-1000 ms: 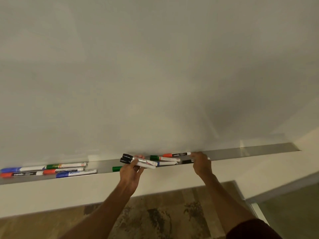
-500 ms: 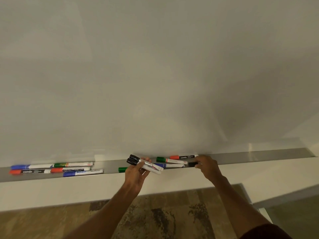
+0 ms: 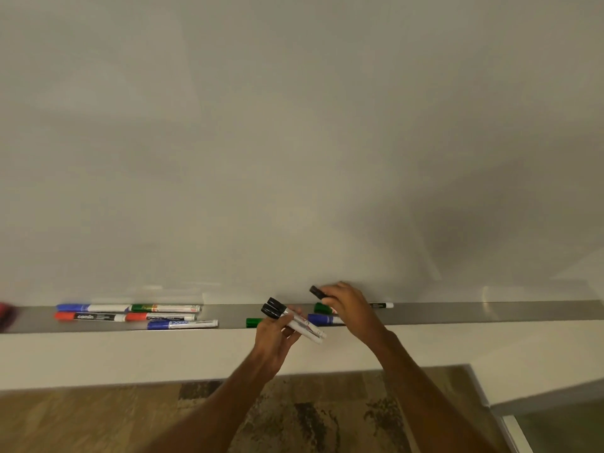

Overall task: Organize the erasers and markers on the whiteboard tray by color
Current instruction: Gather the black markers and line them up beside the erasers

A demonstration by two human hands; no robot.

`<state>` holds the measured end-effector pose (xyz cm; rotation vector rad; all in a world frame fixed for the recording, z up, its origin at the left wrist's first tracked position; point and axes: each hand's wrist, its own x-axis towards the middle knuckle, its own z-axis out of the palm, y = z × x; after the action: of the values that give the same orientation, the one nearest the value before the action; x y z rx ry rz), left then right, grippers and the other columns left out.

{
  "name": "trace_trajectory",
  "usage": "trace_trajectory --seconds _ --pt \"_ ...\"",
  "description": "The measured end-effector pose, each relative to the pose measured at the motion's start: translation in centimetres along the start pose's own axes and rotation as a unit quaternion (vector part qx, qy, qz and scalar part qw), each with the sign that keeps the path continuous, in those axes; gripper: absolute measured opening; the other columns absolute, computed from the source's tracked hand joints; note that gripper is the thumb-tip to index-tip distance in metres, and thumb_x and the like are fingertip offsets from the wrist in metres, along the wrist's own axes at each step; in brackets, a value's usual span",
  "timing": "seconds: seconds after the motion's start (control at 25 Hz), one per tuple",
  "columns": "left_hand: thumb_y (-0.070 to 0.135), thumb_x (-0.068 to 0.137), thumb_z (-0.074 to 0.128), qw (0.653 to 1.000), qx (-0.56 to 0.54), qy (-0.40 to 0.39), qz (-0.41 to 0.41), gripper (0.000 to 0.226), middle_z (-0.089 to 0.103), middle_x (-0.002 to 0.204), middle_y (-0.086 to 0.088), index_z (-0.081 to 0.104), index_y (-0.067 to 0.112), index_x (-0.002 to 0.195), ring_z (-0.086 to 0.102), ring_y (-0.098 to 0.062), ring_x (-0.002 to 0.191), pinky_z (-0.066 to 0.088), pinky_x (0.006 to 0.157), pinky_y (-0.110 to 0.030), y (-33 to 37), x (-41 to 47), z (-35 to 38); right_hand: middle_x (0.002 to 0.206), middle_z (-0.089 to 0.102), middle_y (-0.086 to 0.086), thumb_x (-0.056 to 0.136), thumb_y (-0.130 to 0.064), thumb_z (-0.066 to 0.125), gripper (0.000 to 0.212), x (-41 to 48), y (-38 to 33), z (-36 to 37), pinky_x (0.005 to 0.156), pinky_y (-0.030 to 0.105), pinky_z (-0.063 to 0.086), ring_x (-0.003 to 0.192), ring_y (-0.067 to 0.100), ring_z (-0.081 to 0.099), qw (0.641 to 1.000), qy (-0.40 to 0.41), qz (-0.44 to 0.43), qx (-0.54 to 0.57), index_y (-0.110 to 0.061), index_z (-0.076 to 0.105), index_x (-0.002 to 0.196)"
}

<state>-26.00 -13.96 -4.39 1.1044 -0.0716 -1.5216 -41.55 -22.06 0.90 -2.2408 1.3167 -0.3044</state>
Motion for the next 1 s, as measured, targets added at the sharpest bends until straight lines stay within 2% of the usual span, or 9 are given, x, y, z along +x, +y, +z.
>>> trace_trajectory --seconds 0.12,0.36,0.44,0.56,0.68,0.76,0.84,1.0 --pt "0.001 0.093 0.048 1.0 0.009 0.002 0.017 0.018 0.067 0.101 -0.024 0.06 -0.004 0.105 0.067 -0.035 0.091 0.056 0.073 -0.041 1.1 -0.8 -0.9 0.101 0.064 0.012 0.089 -0.012 0.053 0.025 1.2 -3.5 2.1 0.087 0.034 0.05 0.094 0.021 0.058 0.999 -0.03 -0.024 0.037 -0.01 0.064 0.112" --pt "0.003 0.092 0.051 0.999 0.014 0.002 0.031 0.019 0.069 0.095 -0.019 0.062 0.0 0.107 0.067 -0.03 0.087 0.055 0.069 -0.038 3.6 -2.0 -3.8 0.092 0.062 0.012 0.089 -0.005 0.048 0.023 2.7 -8.4 5.8 0.082 0.034 0.05 0.088 0.022 0.059 0.996 -0.063 -0.037 0.048 -0.006 0.065 0.104" --pt "0.003 0.092 0.052 0.999 0.017 0.017 0.041 0.019 0.069 0.095 -0.018 0.062 0.0 0.107 0.067 -0.029 0.085 0.055 0.066 -0.036 4.2 -2.3 -5.0 0.091 0.061 0.015 0.089 -0.004 0.046 0.021 3.0 -9.8 7.0 0.08 0.037 0.049 0.086 0.025 0.059 0.995 -0.077 -0.04 0.048 -0.003 0.065 0.098" --pt "0.002 0.091 0.052 0.996 0.012 0.054 0.063 0.019 0.07 0.091 -0.017 0.063 0.0 0.107 0.066 -0.028 0.082 0.055 0.064 -0.035 5.1 -2.7 -7.0 0.089 0.063 0.012 0.089 -0.009 0.047 0.018 3.3 -11.9 8.9 0.078 0.037 0.05 0.083 0.023 0.06 0.993 -0.091 -0.037 0.069 -0.009 0.065 0.089" --pt "0.004 0.092 0.052 0.993 0.012 0.084 0.079 0.016 0.07 0.093 -0.017 0.064 0.003 0.103 0.066 -0.03 0.087 0.056 0.068 -0.035 6.2 -3.2 -8.9 0.095 0.07 0.008 0.089 -0.009 0.05 0.019 3.7 -14.1 10.4 0.081 0.03 0.05 0.086 0.017 0.064 0.992 -0.082 -0.036 0.092 -0.012 0.067 0.096" --pt "0.005 0.092 0.053 0.991 0.011 0.102 0.089 0.014 0.071 0.093 -0.016 0.064 0.006 0.1 0.067 -0.03 0.087 0.056 0.065 -0.033 7.0 -3.6 -9.9 0.096 0.071 0.009 0.087 -0.006 0.05 0.02 4.0 -15.5 11.3 0.08 0.028 0.05 0.087 0.016 0.065 0.992 -0.068 -0.032 0.099 -0.011 0.066 0.099" --pt "0.004 0.091 0.054 0.988 0.012 0.117 0.097 0.013 0.071 0.09 -0.016 0.064 0.004 0.099 0.067 -0.029 0.083 0.055 0.063 -0.032 7.8 -3.7 -11.1 0.096 0.072 0.009 0.087 -0.005 0.051 0.021 4.2 -16.9 12.2 0.08 0.029 0.051 0.086 0.016 0.065 0.991 -0.059 -0.037 0.111 -0.01 0.067 0.1" --pt "0.003 0.09 0.055 0.984 0.012 0.144 0.105 0.013 0.07 0.09 -0.018 0.065 0.002 0.099 0.066 -0.031 0.083 0.055 0.064 -0.033 9.7 -4.1 -13.6 0.101 0.068 0.008 0.089 -0.008 0.054 0.022 4.5 -20.2 13.7 0.08 0.019 0.046 0.09 0.015 0.062 0.991 -0.055 -0.046 0.112 -0.007 0.066 0.106"
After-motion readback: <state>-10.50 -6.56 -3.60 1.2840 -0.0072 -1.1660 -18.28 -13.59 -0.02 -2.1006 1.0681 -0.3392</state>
